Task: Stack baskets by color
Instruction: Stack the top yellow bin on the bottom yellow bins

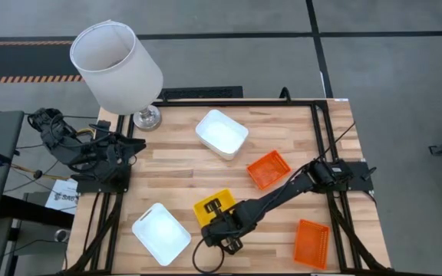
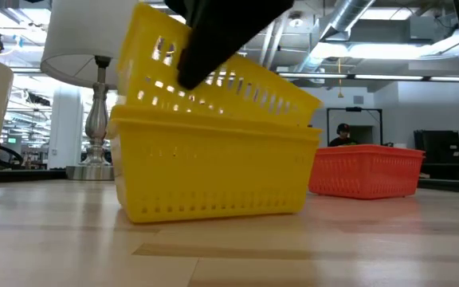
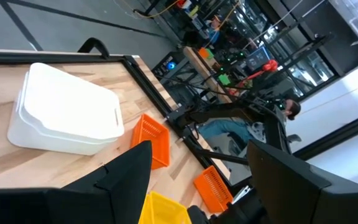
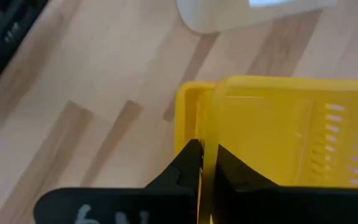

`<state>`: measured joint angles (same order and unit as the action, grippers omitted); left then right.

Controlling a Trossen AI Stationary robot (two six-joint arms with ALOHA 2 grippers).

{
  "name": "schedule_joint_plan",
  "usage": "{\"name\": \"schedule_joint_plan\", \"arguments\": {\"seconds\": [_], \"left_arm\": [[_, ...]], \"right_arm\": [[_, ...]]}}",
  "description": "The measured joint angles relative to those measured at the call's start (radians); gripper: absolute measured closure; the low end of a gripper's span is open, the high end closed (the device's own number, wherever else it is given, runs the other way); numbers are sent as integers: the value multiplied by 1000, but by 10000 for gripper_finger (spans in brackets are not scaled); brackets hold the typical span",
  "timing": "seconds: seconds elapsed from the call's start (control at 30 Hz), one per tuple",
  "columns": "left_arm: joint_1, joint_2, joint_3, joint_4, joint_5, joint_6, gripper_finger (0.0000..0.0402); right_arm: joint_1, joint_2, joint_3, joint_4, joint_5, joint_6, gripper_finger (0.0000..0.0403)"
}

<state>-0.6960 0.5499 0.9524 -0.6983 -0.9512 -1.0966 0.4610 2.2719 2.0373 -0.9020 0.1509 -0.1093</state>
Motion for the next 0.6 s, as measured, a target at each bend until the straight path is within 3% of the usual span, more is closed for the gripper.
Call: {"name": "schedule_joint_plan", "arguments": {"seconds": [0.3, 0.6], "left_arm": [[0, 0, 0, 0, 0, 0, 149], [0, 0, 0, -3, 0, -8, 149]], "right_arm": [[-20, 8, 0, -3, -44, 8, 350], [-45, -41, 0, -55, -47, -1, 254]]}}
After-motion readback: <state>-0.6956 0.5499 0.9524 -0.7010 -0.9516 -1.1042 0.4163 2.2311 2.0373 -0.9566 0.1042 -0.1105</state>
